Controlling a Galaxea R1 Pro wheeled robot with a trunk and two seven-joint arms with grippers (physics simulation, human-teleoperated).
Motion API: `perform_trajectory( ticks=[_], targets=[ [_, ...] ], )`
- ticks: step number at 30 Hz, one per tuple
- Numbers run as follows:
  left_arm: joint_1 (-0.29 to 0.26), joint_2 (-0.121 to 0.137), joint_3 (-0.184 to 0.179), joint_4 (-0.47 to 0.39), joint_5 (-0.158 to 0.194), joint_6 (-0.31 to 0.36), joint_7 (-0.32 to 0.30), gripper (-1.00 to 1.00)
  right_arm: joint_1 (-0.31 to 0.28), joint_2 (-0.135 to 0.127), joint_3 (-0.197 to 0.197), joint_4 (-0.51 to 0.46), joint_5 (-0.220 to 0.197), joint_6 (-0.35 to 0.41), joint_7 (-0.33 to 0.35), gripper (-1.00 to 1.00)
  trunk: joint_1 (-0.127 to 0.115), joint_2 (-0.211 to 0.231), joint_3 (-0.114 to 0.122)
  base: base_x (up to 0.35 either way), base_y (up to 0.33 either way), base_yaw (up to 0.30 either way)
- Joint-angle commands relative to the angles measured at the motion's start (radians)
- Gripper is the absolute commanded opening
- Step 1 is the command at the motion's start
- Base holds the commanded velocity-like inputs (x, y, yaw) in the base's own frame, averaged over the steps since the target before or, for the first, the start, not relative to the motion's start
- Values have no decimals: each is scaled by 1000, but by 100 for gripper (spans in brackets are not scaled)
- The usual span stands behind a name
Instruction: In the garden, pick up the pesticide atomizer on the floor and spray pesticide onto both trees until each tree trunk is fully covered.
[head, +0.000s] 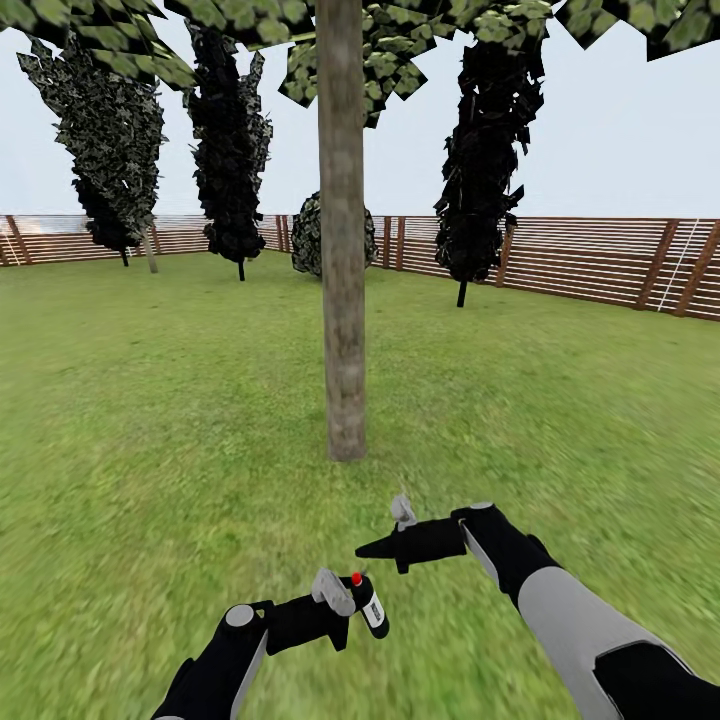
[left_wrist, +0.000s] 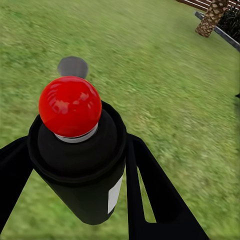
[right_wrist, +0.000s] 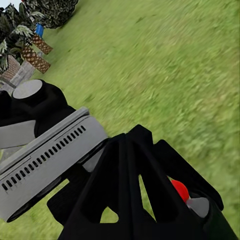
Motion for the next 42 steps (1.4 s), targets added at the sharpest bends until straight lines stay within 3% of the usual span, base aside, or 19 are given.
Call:
perform_trajectory(
  ticks=[1,11,22,29,42],
  targets=[
    [-1,-2,7,-1,-10,-6,-6,-100,-1,-1,3,0,0,10,2,-100,0,-1,-2,0,0,0],
    [-1,-2,7,-1,-10,-7,-6,-100,-1,-3,0,1,33,10,-19,-100,0,-1,-2,0,0,0],
    [-1,-2,7,-1,-10,-7,-6,-100,-1,-1,2,11,35,10,-55,-100,0,-1,-2,0,0,0],
    [-1,-2,7,-1,-10,-8,-6,-100,-1,22,3,23,35,10,-58,-100,0,-1,-2,0,0,0],
    [-1,-2,7,-1,-10,-8,-6,-100,-1,24,1,50,36,9,-61,-100,0,-1,-2,0,0,0]
  ],
)
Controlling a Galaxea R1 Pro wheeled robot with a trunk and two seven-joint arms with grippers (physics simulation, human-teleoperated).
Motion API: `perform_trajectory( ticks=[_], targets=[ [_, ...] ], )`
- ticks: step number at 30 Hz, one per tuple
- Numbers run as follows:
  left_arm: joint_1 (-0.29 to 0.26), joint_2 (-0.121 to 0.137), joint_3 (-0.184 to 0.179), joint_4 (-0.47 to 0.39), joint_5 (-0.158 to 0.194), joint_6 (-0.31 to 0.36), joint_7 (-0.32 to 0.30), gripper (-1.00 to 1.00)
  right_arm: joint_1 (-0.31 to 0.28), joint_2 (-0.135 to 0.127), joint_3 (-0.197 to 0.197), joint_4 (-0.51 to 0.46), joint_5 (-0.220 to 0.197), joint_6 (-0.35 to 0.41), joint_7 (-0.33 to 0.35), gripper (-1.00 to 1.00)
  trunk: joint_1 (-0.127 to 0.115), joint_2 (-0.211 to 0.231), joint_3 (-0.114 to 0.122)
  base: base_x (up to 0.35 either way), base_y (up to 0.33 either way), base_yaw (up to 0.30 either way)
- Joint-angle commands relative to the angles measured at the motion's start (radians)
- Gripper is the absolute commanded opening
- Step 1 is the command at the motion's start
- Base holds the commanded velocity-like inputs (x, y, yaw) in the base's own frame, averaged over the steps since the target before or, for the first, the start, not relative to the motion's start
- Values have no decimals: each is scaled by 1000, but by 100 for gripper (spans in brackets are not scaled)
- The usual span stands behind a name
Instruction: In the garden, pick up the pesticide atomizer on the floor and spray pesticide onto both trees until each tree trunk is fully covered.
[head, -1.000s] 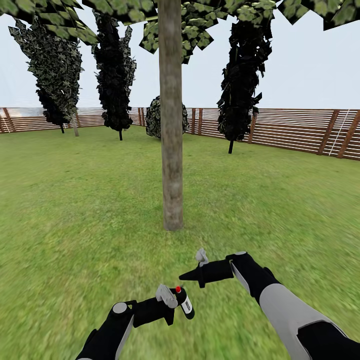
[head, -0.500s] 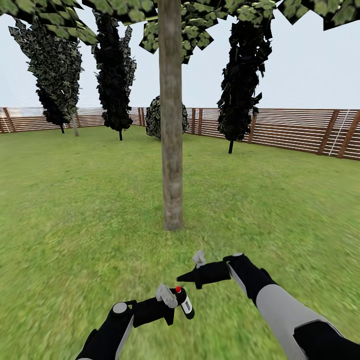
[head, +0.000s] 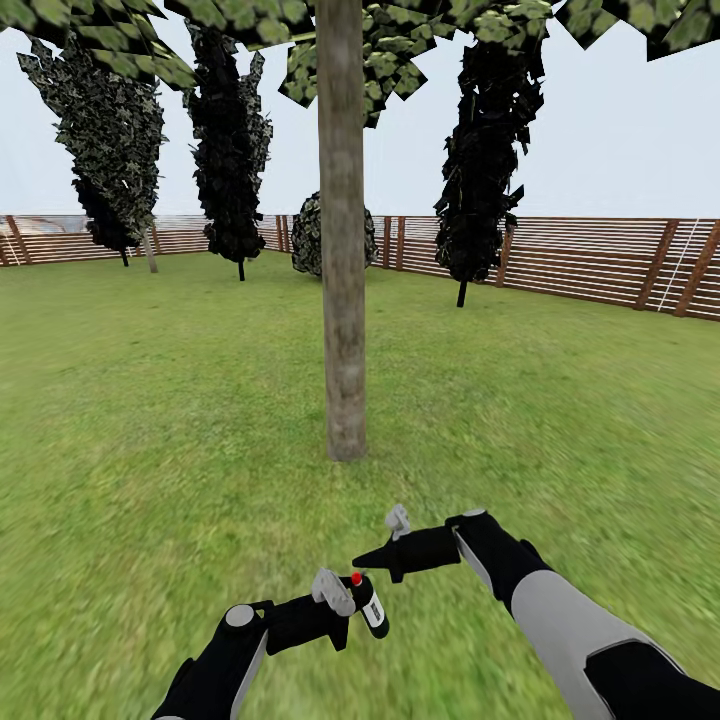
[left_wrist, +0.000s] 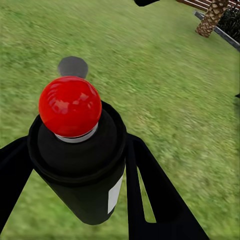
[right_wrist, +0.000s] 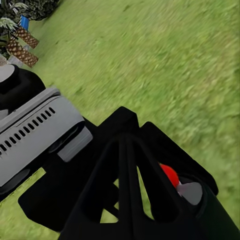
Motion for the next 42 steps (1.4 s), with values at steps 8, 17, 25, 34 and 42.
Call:
perform_trajectory(
  ticks=[8,17,25,34,42],
  targets=[
    [-1,-2,7,-1,-10,-7,-6,-100,0,0,1,12,0,10,2,-100,0,-1,-2,0,0,0],
    [-1,-2,7,-1,-10,-7,-6,-100,1,0,2,18,0,10,2,-100,0,-1,-2,0,0,0],
    [-1,-2,7,-1,-10,-7,-6,-100,1,0,2,20,0,10,2,-100,0,-1,-2,0,0,0],
    [-1,-2,8,-1,-10,-7,-6,-100,1,0,2,21,0,10,1,-100,0,-1,-2,0,0,0],
    [-1,-2,7,-1,-10,-7,-5,-100,4,0,2,22,0,8,2,-100,0,-1,-2,0,0,0]
  ],
)
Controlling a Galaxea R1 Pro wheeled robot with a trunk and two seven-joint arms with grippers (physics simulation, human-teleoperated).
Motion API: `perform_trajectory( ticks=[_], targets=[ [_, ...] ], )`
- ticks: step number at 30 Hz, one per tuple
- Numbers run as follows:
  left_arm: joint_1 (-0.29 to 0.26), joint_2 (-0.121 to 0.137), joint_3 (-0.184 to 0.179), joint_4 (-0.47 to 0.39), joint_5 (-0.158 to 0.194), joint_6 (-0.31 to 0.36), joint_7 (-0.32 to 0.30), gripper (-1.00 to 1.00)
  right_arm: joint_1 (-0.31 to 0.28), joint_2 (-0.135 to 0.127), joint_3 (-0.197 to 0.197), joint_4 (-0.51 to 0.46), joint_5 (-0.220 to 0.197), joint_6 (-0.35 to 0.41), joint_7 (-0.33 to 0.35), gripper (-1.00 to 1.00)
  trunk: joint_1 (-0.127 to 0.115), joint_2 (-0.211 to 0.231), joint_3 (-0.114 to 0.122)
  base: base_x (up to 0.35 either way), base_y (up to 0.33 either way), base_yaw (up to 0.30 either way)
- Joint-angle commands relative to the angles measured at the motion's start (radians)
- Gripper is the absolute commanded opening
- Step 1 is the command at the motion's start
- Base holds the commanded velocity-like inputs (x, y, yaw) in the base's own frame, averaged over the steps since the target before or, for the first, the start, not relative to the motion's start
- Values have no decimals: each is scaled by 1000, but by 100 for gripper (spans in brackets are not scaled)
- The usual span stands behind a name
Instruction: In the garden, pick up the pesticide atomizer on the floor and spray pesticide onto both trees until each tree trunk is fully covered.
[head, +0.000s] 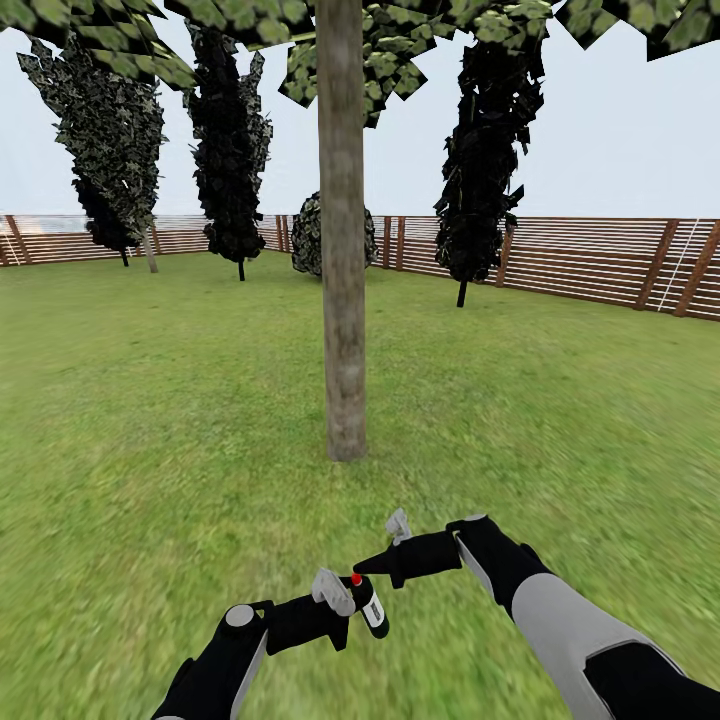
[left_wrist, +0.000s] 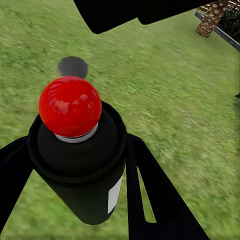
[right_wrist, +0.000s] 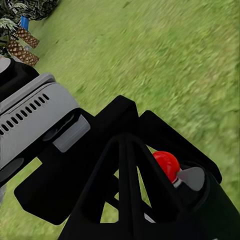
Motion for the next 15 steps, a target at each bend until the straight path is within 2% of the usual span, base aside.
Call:
perform_trajectory(
  ticks=[1,15],
  targets=[
    [-1,-2,7,-1,-10,-7,-6,-100,-1,0,1,-1,0,10,3,-100,0,-1,-2,0,0,0],
    [-1,-2,7,-1,-10,-7,-6,-100,-1,0,1,6,0,9,3,-100,0,-1,-2,0,0,0]
  ],
)
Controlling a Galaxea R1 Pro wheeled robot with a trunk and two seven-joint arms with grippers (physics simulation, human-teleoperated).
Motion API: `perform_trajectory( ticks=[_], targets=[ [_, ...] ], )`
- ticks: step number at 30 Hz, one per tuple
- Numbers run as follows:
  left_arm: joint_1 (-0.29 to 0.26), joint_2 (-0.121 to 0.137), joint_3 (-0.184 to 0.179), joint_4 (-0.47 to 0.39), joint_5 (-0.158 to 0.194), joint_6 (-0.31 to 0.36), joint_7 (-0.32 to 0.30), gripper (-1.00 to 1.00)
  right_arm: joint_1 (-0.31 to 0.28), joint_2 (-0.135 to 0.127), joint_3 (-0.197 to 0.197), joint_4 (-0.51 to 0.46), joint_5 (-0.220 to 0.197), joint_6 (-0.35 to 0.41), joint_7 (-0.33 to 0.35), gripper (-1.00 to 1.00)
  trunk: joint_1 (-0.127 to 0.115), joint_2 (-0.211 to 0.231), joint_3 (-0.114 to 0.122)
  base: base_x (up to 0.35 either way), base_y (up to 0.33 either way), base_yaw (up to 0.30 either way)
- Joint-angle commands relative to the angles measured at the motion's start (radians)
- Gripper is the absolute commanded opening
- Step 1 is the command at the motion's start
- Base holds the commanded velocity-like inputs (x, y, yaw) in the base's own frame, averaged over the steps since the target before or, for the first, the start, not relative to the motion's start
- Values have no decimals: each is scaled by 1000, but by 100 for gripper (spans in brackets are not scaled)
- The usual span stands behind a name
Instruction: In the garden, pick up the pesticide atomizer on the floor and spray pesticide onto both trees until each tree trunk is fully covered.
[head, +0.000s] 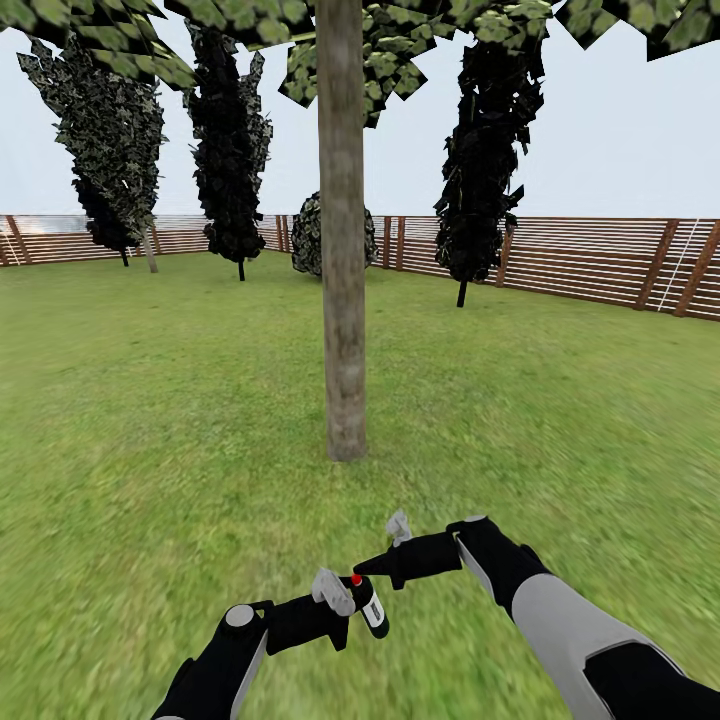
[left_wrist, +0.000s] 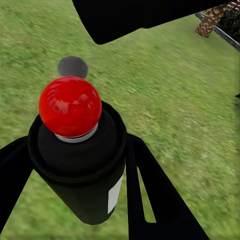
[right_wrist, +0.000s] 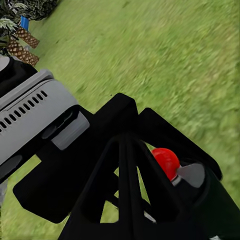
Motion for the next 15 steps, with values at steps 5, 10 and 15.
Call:
perform_trajectory(
  ticks=[5,10,15],
  targets=[
    [-1,-2,8,-1,-10,-7,-6,-100,-1,0,1,22,28,-8,3,-100,0,-1,-2,0,0,0],
    [-1,-2,7,-1,-10,-7,-5,-100,-1,0,0,26,48,-32,2,-100,0,-1,-2,0,0,0],
    [-1,-2,8,-1,-10,-7,-5,-100,-1,-1,-3,24,50,-34,1,-100,0,-1,-2,0,0,0]
  ],
)
